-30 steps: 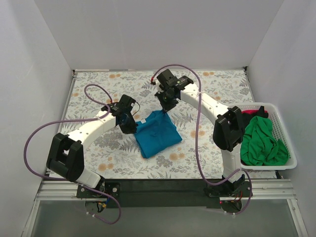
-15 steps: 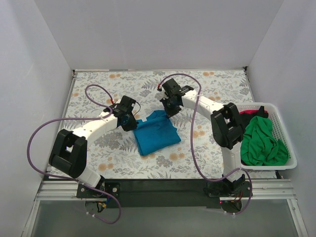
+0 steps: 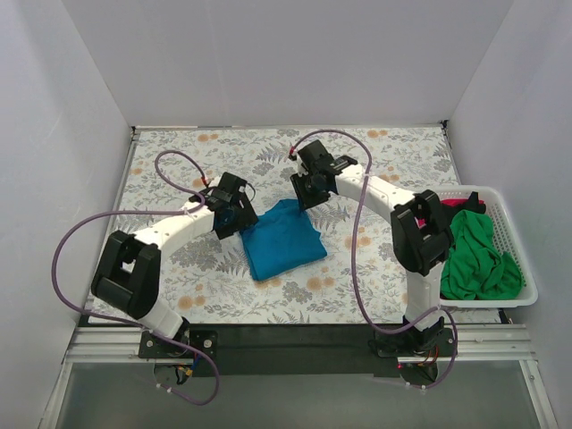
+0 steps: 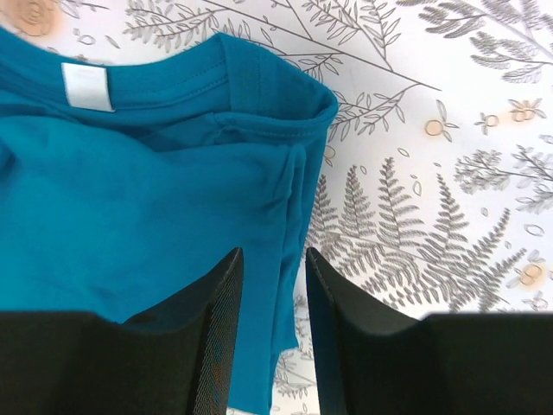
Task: Fold and stack the t-shirts
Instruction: Fold the tshirt
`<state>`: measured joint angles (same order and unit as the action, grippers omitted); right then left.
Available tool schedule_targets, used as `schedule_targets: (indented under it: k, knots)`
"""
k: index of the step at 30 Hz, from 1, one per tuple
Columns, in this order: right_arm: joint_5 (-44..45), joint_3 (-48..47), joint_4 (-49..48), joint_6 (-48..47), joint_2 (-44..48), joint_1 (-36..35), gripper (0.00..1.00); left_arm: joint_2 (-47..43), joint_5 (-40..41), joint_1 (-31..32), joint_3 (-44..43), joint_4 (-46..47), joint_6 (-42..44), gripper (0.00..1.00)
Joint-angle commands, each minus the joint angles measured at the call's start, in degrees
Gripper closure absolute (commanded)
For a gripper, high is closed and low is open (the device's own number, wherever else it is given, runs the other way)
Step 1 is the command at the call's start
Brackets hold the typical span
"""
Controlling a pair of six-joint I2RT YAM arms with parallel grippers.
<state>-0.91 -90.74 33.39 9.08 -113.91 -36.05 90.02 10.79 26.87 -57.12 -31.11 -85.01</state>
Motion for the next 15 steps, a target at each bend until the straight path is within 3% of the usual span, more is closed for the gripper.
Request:
schedule_targets:
  k: [1, 5, 7, 9, 10, 13, 15]
  knots:
    - [-0.1, 1.2, -2.6, -0.1, 7.4, 0.2, 0.58, -7.7, 3.2, -0.3, -1.0, 1.3, 2.6, 0.26]
    - [-12.3, 4.7, -7.0, -3.0, 10.8, 0.6, 0.58, -13.6, 0.5, 0.1, 0.3, 1.3, 4.0, 0.22]
    - [-19.4, 6.8, -10.4, -3.4, 11.0, 0.8, 0.58, -15.6, -1.9, 0.7, 1.5, 2.4, 4.5, 0.28]
    - [-23.9, 7.8, -12.9, -3.2, 10.0, 1.2, 0.58, -16.3, -7.0, 1.0, 4.2, 5.9, 5.8, 0.38]
    - [-28.3, 8.4, -15.3, -2.7, 9.5, 1.2, 0.58, -16.3, -8.4, 0.9, 5.0, 7.1, 6.0, 0.51]
    - [-37.1, 9.1, -21.0, -1.4, 6.1, 1.7, 0.58, -14.1, -10.5, 0.9, 7.3, 11.4, 6.3, 0.70]
    - [-41.8, 9.3, -23.9, -0.5, 3.1, 2.4, 0.58, -10.7, -10.0, 0.6, 7.3, 14.2, 6.3, 0.77]
